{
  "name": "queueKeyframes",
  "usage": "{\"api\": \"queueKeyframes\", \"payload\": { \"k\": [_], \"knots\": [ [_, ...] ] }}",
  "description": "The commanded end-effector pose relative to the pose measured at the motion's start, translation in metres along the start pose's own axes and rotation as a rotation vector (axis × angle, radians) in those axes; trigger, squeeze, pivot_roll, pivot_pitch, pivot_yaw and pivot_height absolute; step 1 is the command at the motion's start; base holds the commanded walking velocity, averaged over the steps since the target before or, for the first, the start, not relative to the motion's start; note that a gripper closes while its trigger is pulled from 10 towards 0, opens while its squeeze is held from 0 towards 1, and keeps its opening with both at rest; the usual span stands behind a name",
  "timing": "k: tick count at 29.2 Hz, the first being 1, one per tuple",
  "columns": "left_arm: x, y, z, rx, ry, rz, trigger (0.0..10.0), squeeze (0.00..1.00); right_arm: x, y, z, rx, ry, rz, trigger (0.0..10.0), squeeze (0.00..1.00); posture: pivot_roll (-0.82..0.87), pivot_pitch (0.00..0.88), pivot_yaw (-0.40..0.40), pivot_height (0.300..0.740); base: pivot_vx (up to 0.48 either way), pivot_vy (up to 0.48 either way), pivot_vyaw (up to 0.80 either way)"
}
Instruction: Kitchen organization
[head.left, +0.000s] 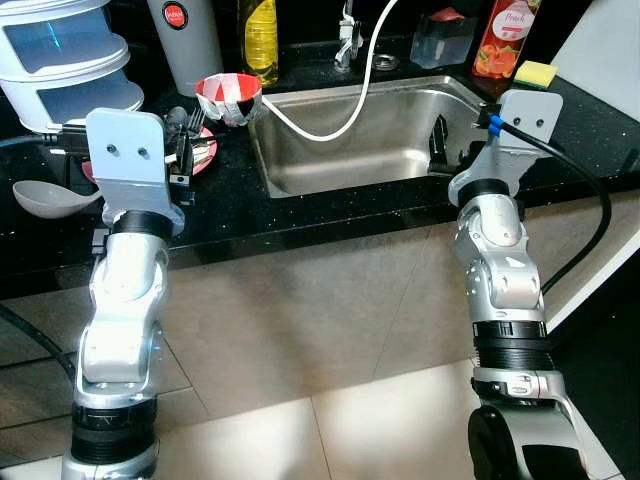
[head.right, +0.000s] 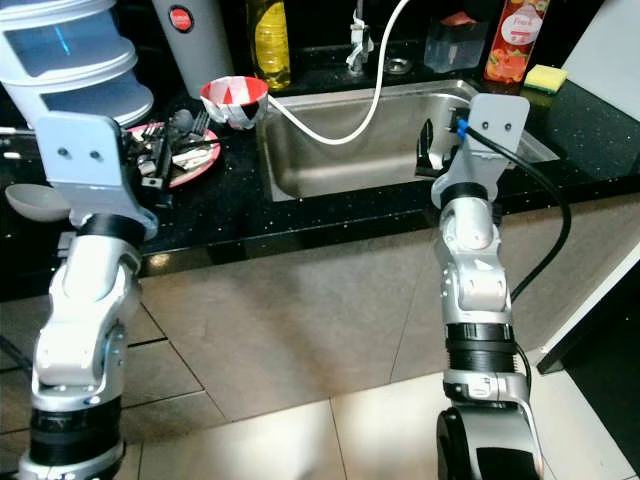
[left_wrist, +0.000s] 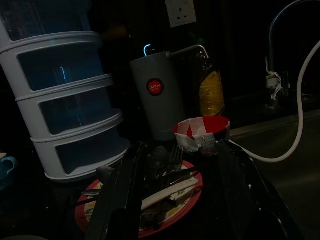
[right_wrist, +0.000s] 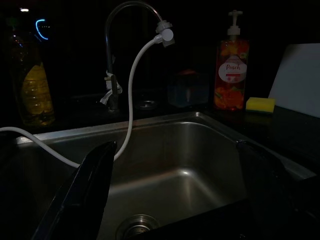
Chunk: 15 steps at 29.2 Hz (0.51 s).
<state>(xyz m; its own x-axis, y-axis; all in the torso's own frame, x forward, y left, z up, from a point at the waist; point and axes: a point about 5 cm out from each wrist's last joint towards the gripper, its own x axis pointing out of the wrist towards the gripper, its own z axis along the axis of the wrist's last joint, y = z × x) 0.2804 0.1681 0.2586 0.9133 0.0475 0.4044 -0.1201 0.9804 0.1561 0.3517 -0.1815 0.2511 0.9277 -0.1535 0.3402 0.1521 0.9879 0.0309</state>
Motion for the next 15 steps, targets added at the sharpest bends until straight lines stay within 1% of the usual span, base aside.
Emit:
{"api": "queueKeyframes", "payload": {
  "k": [1,15],
  "knots": [
    [0.0016,-0.0025,-0.0019,-0.014,0.006,-0.006,10.0,0.00,0.0007,0.0007,-0.0003,0.013,0.007,-0.003,10.0,0.00,0.07,0.000,0.038,0.740,0.000,0.000,0.00],
    [0.0015,-0.0026,-0.0023,-0.014,0.008,-0.008,10.0,0.00,-0.0006,0.0011,-0.0019,0.016,0.014,-0.004,10.0,0.00,0.07,0.000,0.050,0.740,0.000,0.000,0.00]
  ]
}}
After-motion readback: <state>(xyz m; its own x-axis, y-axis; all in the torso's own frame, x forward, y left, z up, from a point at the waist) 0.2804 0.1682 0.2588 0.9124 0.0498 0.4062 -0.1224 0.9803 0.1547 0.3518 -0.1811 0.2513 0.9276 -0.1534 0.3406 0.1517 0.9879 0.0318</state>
